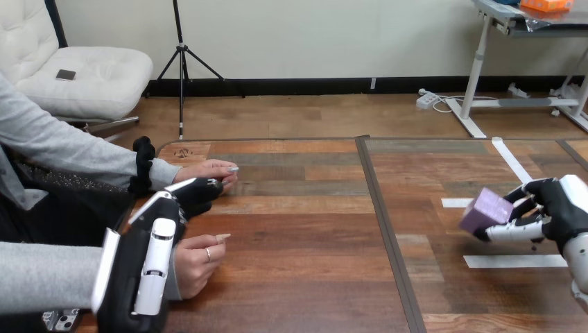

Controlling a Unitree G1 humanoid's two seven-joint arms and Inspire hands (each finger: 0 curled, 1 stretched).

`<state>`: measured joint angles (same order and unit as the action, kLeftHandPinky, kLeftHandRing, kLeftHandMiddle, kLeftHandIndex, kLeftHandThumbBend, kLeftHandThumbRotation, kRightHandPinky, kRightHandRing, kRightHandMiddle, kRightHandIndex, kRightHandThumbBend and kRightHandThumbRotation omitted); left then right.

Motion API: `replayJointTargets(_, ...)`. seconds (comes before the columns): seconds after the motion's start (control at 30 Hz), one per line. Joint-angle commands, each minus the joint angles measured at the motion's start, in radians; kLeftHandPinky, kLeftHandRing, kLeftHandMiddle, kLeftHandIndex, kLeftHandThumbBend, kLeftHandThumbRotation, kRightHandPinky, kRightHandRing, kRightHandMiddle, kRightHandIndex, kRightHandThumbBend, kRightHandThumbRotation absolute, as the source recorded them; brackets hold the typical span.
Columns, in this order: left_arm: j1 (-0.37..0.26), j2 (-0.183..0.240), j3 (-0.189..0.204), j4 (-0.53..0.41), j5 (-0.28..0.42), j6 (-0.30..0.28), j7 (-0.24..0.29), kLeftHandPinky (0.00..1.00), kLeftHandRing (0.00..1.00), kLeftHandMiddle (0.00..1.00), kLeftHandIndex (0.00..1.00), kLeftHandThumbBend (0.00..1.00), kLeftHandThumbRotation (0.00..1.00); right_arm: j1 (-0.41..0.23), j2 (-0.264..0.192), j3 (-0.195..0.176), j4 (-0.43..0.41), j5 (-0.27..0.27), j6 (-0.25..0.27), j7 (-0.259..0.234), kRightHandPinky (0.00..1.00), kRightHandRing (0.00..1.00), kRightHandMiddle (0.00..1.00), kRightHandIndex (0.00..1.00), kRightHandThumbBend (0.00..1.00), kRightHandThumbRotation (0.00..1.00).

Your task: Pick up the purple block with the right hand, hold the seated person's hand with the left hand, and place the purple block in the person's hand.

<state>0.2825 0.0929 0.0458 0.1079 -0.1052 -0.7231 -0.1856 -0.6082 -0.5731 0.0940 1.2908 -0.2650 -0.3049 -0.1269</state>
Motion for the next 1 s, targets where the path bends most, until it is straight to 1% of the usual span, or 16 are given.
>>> replayJointTargets(0.0,-0.084,0.094,0.061,0.013,0.094,-0.039,0.007,0.65,0.74,0.73,0.68,0.31,0.90,-0.039,0.014,-0.040,-0.061,0.037,-0.026,0.009,0.34,0.41,0.46,0.46,0.82,0.00)
replayJointTargets(0.07,-0.077,0.125,0.072,-0.013,0.134,-0.011,0.006,0.66,0.77,0.77,0.72,0.40,0.86,-0.033,0.011,-0.037,-0.067,0.035,-0.047,0.008,0.34,0.41,0.46,0.46,0.82,0.00)
replayJointTargets(0.1,-0.070,0.153,0.087,-0.042,0.175,0.015,0.007,0.66,0.78,0.78,0.73,0.43,0.84,-0.031,0.011,-0.037,-0.070,0.035,-0.053,0.008,0.35,0.41,0.46,0.46,0.82,0.00)
replayJointTargets(0.13,-0.066,0.169,0.096,-0.060,0.201,0.029,0.008,0.67,0.80,0.81,0.76,0.58,0.79,-0.031,0.011,-0.037,-0.071,0.035,-0.054,0.008,0.34,0.41,0.45,0.46,0.82,0.00)
replayJointTargets(0.17,-0.064,0.179,0.102,-0.073,0.219,0.039,0.009,0.68,0.81,0.82,0.77,0.63,0.77,-0.030,0.011,-0.038,-0.073,0.035,-0.055,0.008,0.34,0.41,0.45,0.46,0.82,0.00)
replayJointTargets(0.2,-0.056,0.195,0.114,-0.104,0.240,0.065,0.009,0.68,0.82,0.83,0.78,0.67,0.75,-0.028,0.010,-0.036,-0.075,0.032,-0.060,0.006,0.34,0.41,0.45,0.46,0.82,0.00)
replayJointTargets(0.27,-0.047,0.208,0.125,-0.139,0.259,0.096,0.010,0.69,0.83,0.85,0.80,0.77,0.70,-0.025,0.009,-0.034,-0.079,0.029,-0.066,0.004,0.34,0.40,0.45,0.46,0.83,0.00)
replayJointTargets(0.37,-0.031,0.232,0.142,-0.202,0.289,0.154,0.009,0.69,0.84,0.87,0.82,0.88,0.63,-0.022,0.009,-0.039,-0.086,0.034,-0.072,0.015,0.33,0.39,0.44,0.46,0.84,0.00)
replayJointTargets(0.4,-0.028,0.243,0.150,-0.225,0.298,0.172,0.008,0.69,0.85,0.87,0.82,0.91,0.61,-0.019,0.009,-0.042,-0.089,0.037,-0.084,0.019,0.33,0.39,0.44,0.46,0.84,0.00)
replayJointTargets(0.43,-0.026,0.251,0.154,-0.239,0.303,0.183,0.008,0.69,0.85,0.88,0.83,0.94,0.56,-0.017,0.009,-0.043,-0.092,0.039,-0.093,0.020,0.33,0.39,0.44,0.46,0.84,0.00)
replayJointTargets(0.47,-0.025,0.256,0.156,-0.250,0.307,0.193,0.008,0.69,0.86,0.88,0.84,0.95,0.55,-0.016,0.009,-0.044,-0.093,0.040,-0.099,0.021,0.33,0.39,0.44,0.46,0.85,0.00)
replayJointTargets(0.57,-0.028,0.279,0.174,-0.272,0.354,0.195,0.027,0.67,0.85,0.88,0.84,0.98,0.50,-0.012,0.010,-0.048,-0.101,0.047,-0.112,0.029,0.32,0.38,0.43,0.46,0.85,0.00)
replayJointTargets(0.67,-0.024,0.300,0.191,-0.307,0.391,0.233,0.024,0.65,0.83,0.87,0.84,0.99,0.47,-0.011,0.009,-0.047,-0.104,0.046,-0.129,0.027,0.32,0.37,0.43,0.46,0.86,0.00)
replayJointTargets(0.8,-0.034,0.337,0.207,-0.318,0.401,0.253,0.006,0.64,0.82,0.86,0.83,1.00,0.41,-0.011,0.012,-0.054,-0.108,0.057,-0.134,0.038,0.33,0.38,0.43,0.46,0.86,0.00)
replayJointTargets(0.87,-0.034,0.344,0.208,-0.324,0.408,0.262,0.005,0.64,0.82,0.85,0.83,1.00,0.39,-0.011,0.013,-0.057,-0.110,0.060,-0.137,0.041,0.34,0.39,0.43,0.46,0.85,0.00)
replayJointTargets(0.97,-0.046,0.363,0.209,-0.309,0.424,0.255,0.008,0.64,0.82,0.85,0.83,1.00,0.38,-0.013,0.014,-0.057,-0.116,0.060,-0.128,0.044,0.34,0.39,0.43,0.46,0.85,0.00)
